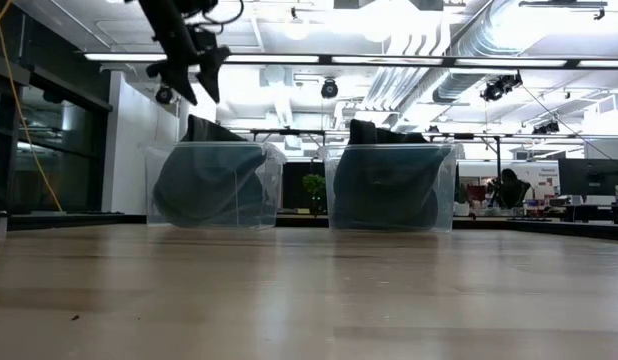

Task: Pick & Place hat
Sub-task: Return to Home Position

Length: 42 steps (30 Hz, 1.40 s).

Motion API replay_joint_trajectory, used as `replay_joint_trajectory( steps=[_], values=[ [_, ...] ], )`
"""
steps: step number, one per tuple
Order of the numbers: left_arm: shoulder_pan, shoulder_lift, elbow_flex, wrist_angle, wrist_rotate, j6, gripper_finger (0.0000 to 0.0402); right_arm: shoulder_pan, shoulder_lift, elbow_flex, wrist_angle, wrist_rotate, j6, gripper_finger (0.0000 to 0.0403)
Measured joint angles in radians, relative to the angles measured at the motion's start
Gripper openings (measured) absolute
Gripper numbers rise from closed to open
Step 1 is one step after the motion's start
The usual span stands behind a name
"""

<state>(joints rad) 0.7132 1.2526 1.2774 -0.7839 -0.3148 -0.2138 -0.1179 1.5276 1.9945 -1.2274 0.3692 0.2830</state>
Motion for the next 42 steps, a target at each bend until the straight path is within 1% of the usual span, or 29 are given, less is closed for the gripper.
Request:
replay_joint_trajectory(
  steps=[4, 9, 14, 19, 20, 21, 23, 27, 30, 34, 36, 42],
  values=[
    [0.0, 0.0, 0.095, -0.067, 0.082, 0.016, 0.0271, 0.0, -0.002, 0.0, -0.025, 0.008, -0.001, 0.0169],
    [-0.015, -0.034, 0.15, -0.078, 0.172, 0.026, 0.0218, 0.0, -0.005, 0.0, -0.028, 0.013, 0.0, 0.0169],
    [-0.084, -0.07, 0.151, -0.097, 0.178, 0.026, 0.0137, 0.001, -0.005, 0.0, -0.028, 0.044, 0.005, 0.0169],
    [-0.169, -0.115, 0.151, -0.118, 0.172, 0.026, 0.0032, 0.001, -0.005, 0.0, -0.028, 0.041, 0.005, 0.0169],
    [-0.187, -0.119, 0.151, -0.118, 0.172, 0.026, 0.0016, 0.001, -0.005, 0.0, -0.028, 0.041, 0.005, 0.0169],
    [-0.208, -0.124, 0.151, -0.119, 0.173, 0.025, 0.0009, 0.001, -0.005, 0.0, -0.028, 0.041, 0.005, 0.0169],
    [-0.248, -0.127, 0.151, -0.121, 0.168, 0.013, 0.0011, 0.001, -0.005, 0.0, -0.028, 0.042, 0.005, 0.0169],
    [-0.326, -0.126, 0.139, -0.121, 0.104, 0.006, 0.0002, 0.001, -0.005, 0.0, -0.032, 0.032, 0.008, 0.0166],
    [-0.38, -0.141, 0.086, -0.049, 0.103, 0.016, 0.0001, 0.001, -0.005, 0.0, -0.053, 0.016, 0.007, 0.0159],
    [-0.402, -0.223, -0.035, 0.1, 0.168, 0.003, 0.0001, 0.018, -0.005, 0.0, -0.087, 0.006, 0.015, 0.0148],
    [-0.399, -0.274, -0.103, 0.139, 0.194, -0.009, 0.0001, 0.037, -0.006, 0.0, -0.09, 0.011, 0.016, 0.0143],
    [-0.4, -0.43, -0.282, 0.335, 0.309, -0.047, 0.0, 0.079, -0.006, 0.0, -0.092, 0.023, 0.028, 0.0138]
  ],
)
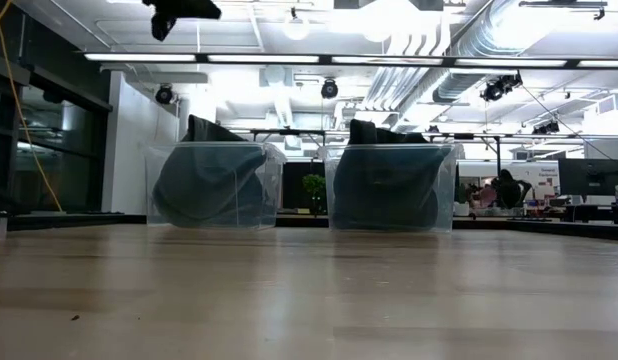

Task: Pick & Place hat
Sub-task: Return to Home Position

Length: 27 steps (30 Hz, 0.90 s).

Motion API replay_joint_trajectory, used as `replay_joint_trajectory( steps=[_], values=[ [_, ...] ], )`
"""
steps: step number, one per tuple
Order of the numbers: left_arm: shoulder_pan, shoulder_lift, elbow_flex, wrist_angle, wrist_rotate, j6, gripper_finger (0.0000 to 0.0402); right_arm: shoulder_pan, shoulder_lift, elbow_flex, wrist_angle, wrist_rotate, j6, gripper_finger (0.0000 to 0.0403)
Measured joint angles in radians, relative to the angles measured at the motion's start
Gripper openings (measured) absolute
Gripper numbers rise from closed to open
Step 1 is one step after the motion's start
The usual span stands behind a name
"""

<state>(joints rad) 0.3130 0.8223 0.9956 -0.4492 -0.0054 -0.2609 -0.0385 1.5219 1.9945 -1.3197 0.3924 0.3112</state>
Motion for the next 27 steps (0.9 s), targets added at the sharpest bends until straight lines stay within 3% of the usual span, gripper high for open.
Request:
replay_joint_trajectory(
  steps=[7, 15, 19, 22, 27],
  values=[
    [0.0, -0.179, -0.155, 0.216, 0.052, -0.046, 0.0, 0.009, 0.0, 0.0, 0.0, 0.01, 0.005, 0.0138],
    [-0.035, -0.314, -0.322, 0.262, 0.035, -0.122, 0.0, 0.03, -0.003, -0.02, 0.015, 0.024, 0.032, 0.0138],
    [-0.145, -0.331, -0.449, 0.408, -0.026, -0.175, 0.0, 0.042, -0.012, -0.074, 0.033, 0.028, 0.038, 0.0138],
    [-0.259, -0.325, -0.517, 0.491, -0.126, -0.186, 0.0, 0.042, -0.013, -0.111, 0.038, 0.022, 0.062, 0.0138],
    [-0.42, -0.301, -0.555, 0.494, -0.298, -0.127, 0.0, 0.041, -0.013, -0.169, 0.084, -0.021, 0.078, 0.0138]
  ],
)
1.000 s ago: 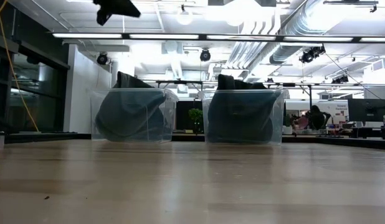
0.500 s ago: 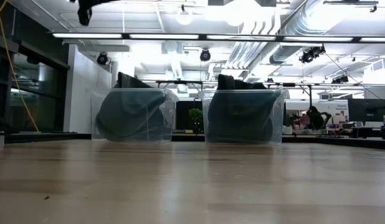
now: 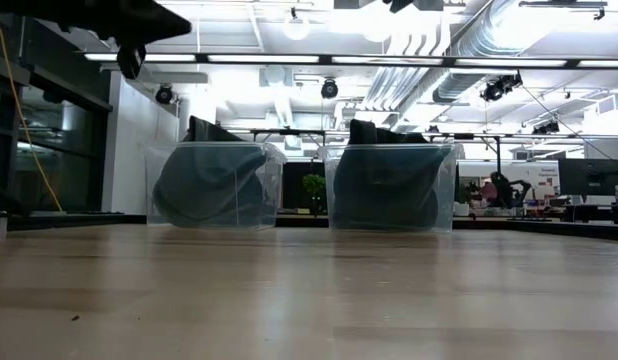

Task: Pick & Place hat
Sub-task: Return to Home Position

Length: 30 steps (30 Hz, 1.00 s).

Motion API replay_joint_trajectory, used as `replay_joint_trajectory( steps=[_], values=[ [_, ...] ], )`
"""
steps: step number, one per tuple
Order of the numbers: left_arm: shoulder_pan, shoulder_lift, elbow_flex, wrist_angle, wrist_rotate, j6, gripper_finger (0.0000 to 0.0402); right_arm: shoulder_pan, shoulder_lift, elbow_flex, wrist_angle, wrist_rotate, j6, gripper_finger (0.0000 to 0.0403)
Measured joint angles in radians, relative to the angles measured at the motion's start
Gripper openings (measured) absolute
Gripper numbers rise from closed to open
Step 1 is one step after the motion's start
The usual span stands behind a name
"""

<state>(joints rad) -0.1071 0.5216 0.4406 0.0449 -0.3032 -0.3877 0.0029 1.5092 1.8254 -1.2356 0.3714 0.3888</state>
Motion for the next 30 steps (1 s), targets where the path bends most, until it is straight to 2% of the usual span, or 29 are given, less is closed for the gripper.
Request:
replay_joint_trajectory(
  steps=[5, 14, 18, 22, 27, 30],
  values=[
    [-0.043, -0.078, -0.05, 0.016, 0.026, 0.054, 0.0, 0.007, -0.04, -0.075, 0.109, -0.06, 0.0, 0.0138],
    [-0.044, -0.417, -0.165, 0.013, 0.023, 0.043, 0.0, 0.046, -0.273, -0.308, 0.344, -0.053, 0.074, 0.0138],
    [-0.044, -0.518, -0.209, 0.003, 0.03, 0.047, 0.0, 0.066, -0.365, -0.42, 0.45, -0.065, 0.102, 0.0138],
    [-0.043, -0.515, -0.246, 0.015, 0.061, 0.049, 0.0, 0.086, -0.42, -0.512, 0.527, -0.068, 0.127, 0.0138],
    [-0.044, -0.515, -0.338, 0.175, 0.132, 0.062, 0.0, 0.103, -0.447, -0.573, 0.596, -0.093, 0.131, 0.0138],
    [-0.044, -0.516, -0.398, 0.245, 0.128, 0.094, 0.0, 0.109, -0.447, -0.582, 0.614, -0.114, 0.126, 0.0138]
  ],
)
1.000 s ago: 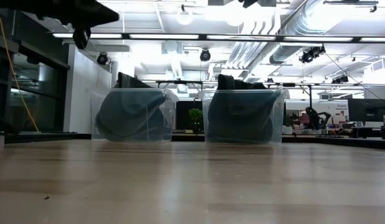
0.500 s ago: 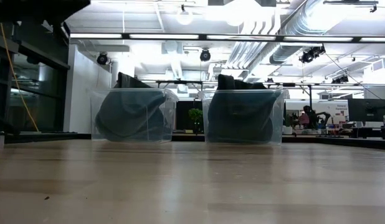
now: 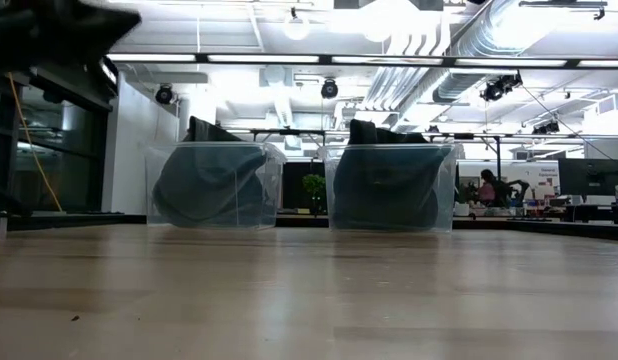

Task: Pick & Place hat
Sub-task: Return to Home Position

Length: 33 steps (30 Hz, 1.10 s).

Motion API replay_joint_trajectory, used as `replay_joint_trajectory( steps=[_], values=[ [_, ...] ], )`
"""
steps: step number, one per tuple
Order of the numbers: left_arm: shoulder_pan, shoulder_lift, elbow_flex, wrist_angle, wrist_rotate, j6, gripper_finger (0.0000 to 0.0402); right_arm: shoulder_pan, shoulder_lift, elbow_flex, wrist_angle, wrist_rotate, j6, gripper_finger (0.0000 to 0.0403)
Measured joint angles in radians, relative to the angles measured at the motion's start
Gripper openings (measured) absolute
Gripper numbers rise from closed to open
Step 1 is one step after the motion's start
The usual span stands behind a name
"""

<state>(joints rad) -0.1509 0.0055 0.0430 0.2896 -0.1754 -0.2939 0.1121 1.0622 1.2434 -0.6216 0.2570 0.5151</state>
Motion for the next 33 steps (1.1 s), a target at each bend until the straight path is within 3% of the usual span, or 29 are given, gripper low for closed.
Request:
replay_joint_trajectory(
  steps=[10, 19, 23, 33],
  values=[
    [0.001, -0.001, -0.027, -0.01, -0.044, 0.045, 0.0, 0.039, -0.021, 0.0, 0.033, -0.021, -0.07, 0.0138],
    [0.001, 0.002, -0.028, -0.245, -0.125, 0.028, 0.0, 0.093, -0.041, -0.056, 0.209, -0.002, -0.132, 0.0138],
    [0.001, 0.001, -0.028, -0.237, -0.128, 0.065, 0.0, 0.114, -0.073, -0.182, 0.333, -0.006, -0.087, 0.0138],
    [0.001, 0.001, -0.029, -0.246, -0.048, 0.048, 0.0, 0.159, -0.279, -0.667, 0.9, 0.056, -0.019, 0.0138]
  ],
)
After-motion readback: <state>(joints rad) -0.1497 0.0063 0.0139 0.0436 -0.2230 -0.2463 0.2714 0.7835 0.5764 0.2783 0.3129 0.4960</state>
